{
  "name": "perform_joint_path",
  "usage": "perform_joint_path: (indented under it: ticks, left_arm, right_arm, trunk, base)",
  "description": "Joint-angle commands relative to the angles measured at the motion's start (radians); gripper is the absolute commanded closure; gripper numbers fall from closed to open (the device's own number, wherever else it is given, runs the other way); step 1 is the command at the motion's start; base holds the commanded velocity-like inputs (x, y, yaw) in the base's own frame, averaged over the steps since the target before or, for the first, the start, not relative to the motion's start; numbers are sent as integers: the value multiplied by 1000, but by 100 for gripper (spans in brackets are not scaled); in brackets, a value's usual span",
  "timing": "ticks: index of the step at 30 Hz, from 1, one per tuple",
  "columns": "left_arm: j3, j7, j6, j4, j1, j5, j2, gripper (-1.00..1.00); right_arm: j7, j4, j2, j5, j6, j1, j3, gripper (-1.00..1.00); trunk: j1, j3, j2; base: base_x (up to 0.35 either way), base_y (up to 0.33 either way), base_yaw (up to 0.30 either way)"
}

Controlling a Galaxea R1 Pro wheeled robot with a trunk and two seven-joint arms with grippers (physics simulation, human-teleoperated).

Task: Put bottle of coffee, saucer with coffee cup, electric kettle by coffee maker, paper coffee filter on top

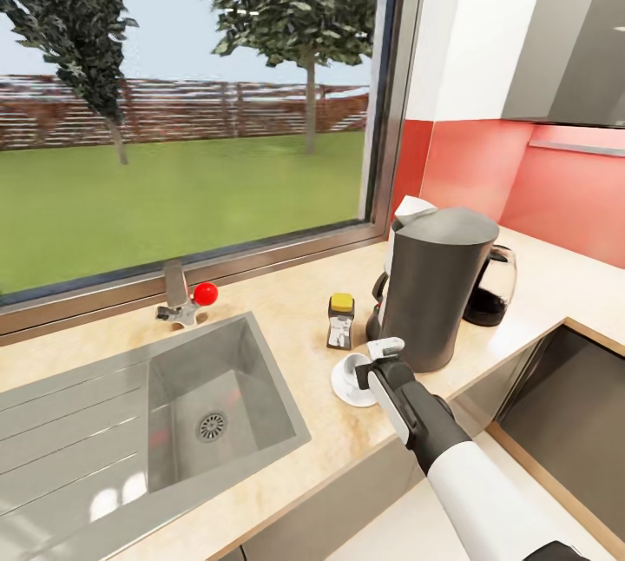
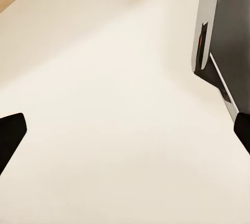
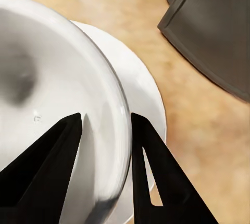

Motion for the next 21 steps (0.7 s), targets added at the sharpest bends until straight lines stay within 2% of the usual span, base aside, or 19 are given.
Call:
perform_joint_path:
  ticks: [1, 14, 16, 18, 21]
  left_arm:
    - [-9, 2, -3, -1, 0, 10, 0, -100]
    - [-9, 2, -4, -1, 0, 10, 0, -100]
    - [-9, 2, -4, -1, 0, 11, 0, -100]
    - [-9, 2, -4, -1, 0, 11, 0, -100]
    - [-9, 2, -4, -1, 0, 11, 0, -100]
  right_arm:
    - [-9, 7, -1, -10, 3, 0, 2, -100]
    - [-10, -17, 3, -10, 2, 0, -1, -100]
    - [-10, -64, 4, -10, 2, 0, -2, -100]
    - [-11, -151, 4, -9, 5, 0, -2, -100]
    - [-13, -217, 4, -9, 10, 0, -2, -100]
  trunk:
    - [1, -2, -1]
    - [1, -2, -1]
    - [1, -2, -1]
    - [1, -2, -1]
    - [1, -2, -1]
  base:
    - [0, 0, 0]
    - [0, 0, 0]
    - [0, 0, 0]
    - [0, 0, 0]
    - [0, 0, 0]
